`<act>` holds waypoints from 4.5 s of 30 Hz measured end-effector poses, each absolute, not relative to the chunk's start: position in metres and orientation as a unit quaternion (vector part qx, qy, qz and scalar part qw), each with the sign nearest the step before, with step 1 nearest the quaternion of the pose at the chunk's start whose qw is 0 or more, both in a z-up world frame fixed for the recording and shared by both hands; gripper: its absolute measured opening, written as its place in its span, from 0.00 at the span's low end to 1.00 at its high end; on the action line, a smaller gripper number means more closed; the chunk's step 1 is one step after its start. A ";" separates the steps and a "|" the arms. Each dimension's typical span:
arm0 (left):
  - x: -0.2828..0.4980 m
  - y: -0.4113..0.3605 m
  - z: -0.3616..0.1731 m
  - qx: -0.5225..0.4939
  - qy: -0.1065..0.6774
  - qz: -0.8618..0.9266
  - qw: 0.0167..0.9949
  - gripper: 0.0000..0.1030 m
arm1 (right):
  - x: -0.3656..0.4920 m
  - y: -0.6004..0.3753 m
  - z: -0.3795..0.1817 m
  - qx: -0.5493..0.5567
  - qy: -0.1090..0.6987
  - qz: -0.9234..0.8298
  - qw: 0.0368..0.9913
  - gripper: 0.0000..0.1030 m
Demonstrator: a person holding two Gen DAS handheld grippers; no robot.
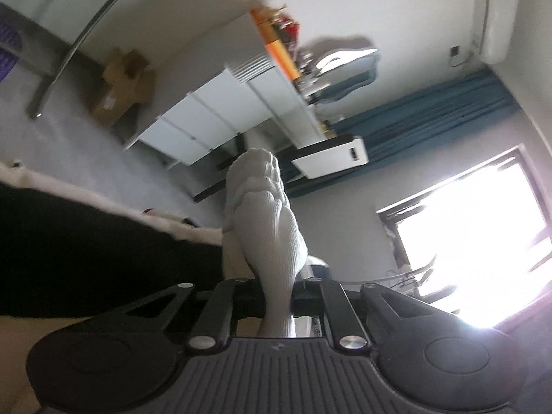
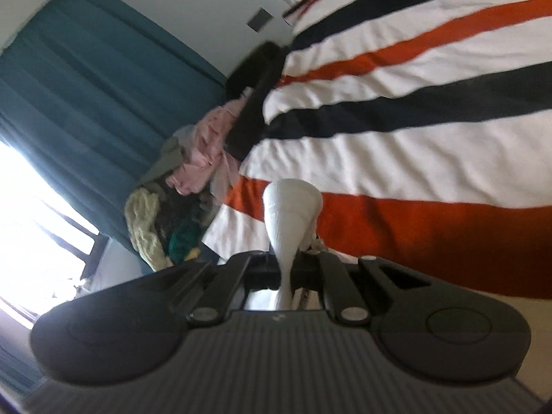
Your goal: Fold clothes
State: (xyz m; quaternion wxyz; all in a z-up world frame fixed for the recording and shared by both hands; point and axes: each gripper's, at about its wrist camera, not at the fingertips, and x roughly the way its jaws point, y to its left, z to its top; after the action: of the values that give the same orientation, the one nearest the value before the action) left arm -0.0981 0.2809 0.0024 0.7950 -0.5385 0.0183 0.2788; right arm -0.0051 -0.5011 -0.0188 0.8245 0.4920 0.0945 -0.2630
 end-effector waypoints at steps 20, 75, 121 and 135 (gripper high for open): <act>0.225 0.299 -0.009 -0.438 0.068 0.338 0.830 0.10 | 0.307 -0.469 -0.075 0.362 0.155 -0.283 0.875 0.05; 0.092 0.353 -0.097 -0.555 0.185 0.173 0.793 0.29 | 0.176 -0.454 -0.159 0.558 0.221 -0.102 0.793 0.58; -0.010 0.291 -0.009 -0.390 0.223 0.267 0.853 0.70 | -0.039 -0.512 -0.110 0.617 0.205 -0.304 0.696 0.36; 0.011 0.200 0.008 -0.250 0.212 0.180 0.927 0.79 | -0.016 -0.502 -0.131 0.684 0.211 -0.191 0.672 0.66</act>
State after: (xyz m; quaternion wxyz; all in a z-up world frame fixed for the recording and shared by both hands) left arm 0.0108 0.1995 0.0083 0.9275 -0.2497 0.2124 0.1798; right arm -0.0164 -0.5024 -0.1309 0.6718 0.6840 0.2107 -0.1908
